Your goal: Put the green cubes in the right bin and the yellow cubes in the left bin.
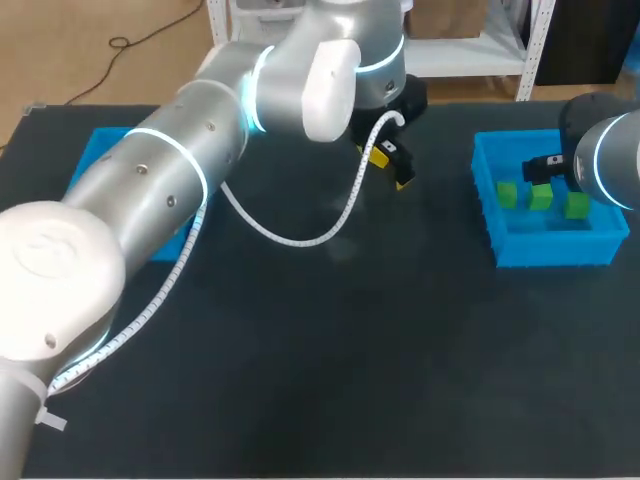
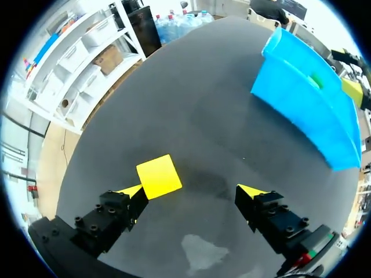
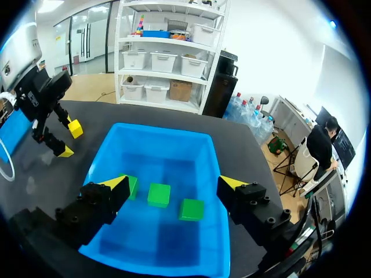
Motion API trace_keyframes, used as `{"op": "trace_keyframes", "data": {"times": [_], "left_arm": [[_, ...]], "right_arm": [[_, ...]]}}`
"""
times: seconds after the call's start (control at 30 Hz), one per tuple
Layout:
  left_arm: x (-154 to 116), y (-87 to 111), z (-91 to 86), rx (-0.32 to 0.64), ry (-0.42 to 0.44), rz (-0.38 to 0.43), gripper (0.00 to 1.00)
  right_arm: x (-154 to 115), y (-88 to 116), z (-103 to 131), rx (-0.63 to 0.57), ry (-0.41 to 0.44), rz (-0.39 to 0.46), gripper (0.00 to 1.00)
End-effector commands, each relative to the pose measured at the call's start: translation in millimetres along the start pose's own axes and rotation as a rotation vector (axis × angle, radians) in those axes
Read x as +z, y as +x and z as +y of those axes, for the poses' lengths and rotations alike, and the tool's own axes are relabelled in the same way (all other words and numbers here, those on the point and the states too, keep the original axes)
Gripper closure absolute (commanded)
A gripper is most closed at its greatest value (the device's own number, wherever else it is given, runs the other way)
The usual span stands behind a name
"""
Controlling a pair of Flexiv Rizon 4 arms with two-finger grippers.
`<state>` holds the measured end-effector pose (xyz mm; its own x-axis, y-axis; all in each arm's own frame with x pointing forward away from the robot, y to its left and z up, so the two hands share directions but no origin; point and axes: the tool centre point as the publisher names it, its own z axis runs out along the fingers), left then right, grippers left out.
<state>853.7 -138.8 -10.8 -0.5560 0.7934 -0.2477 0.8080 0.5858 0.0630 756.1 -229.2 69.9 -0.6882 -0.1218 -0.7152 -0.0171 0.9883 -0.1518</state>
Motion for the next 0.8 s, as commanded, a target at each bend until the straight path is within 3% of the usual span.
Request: {"op": "trace_keyframes", "data": {"times": [0.03,0.07,0.1,0.13,0.17,0.2,0.3,0.57,0.8], "left_arm": [[6,-9.9,4.1,-0.03,-0.002,0.239,0.0],[7,-9.8,4.4,-0.045,-0.003,0.234,0.0],[8,-9.8,5.4,-0.056,-0.006,0.231,0.08],[9,-9.9,6.4,-0.06,-0.007,0.228,0.2],[10,-10.0,7.1,-0.076,-0.011,0.219,0.5],[11,-10.1,7.8,-0.086,-0.017,0.215,0.55],[13,-11.1,9.2,-0.117,-0.038,0.184,1.0],[19,-9.8,6.5,-0.237,-0.062,0.089,1.0],[14,-6.6,3.2,-0.25,-0.078,0.052,1.0]], "right_arm": [[-1,2,-1,0.001,-0.002,-0.007,0.0],[-1,2,-1,0.001,-0.002,-0.007,0.0],[-1,2,-1,0.001,-0.002,-0.007,0.0],[-1,2,-1,0.001,-0.002,-0.007,0.0],[-1,2,-1,0.001,-0.002,-0.007,0.0],[-1,2,-1,0.001,-0.002,-0.007,0.0],[-1,2,-1,0.001,-0.002,-0.007,0.0],[-1,2,-1,0.001,-0.002,-0.007,0.0],[-1,2,-1,0.001,-0.002,-0.007,0.0]]}}
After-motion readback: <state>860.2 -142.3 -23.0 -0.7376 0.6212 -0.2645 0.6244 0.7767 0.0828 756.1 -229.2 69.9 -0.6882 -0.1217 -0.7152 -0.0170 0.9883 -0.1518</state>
